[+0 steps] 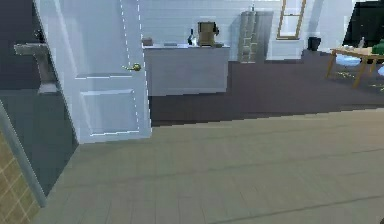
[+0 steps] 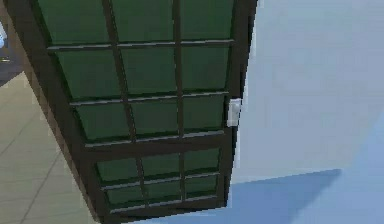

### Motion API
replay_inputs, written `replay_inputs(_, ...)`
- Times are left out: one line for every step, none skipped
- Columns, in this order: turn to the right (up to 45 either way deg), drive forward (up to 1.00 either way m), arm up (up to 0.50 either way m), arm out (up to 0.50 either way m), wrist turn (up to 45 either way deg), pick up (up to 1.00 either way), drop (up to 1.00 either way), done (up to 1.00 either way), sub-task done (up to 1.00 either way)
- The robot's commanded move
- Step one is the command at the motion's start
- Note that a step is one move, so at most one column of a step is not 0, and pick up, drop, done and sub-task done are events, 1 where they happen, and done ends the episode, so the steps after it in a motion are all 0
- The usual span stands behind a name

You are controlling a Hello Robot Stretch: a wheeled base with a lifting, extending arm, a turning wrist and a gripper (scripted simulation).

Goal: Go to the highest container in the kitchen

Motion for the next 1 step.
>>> replay_inputs(0.0,0.5,0.0,0.0,0.0,0.0,0.0,0.0,0.0)
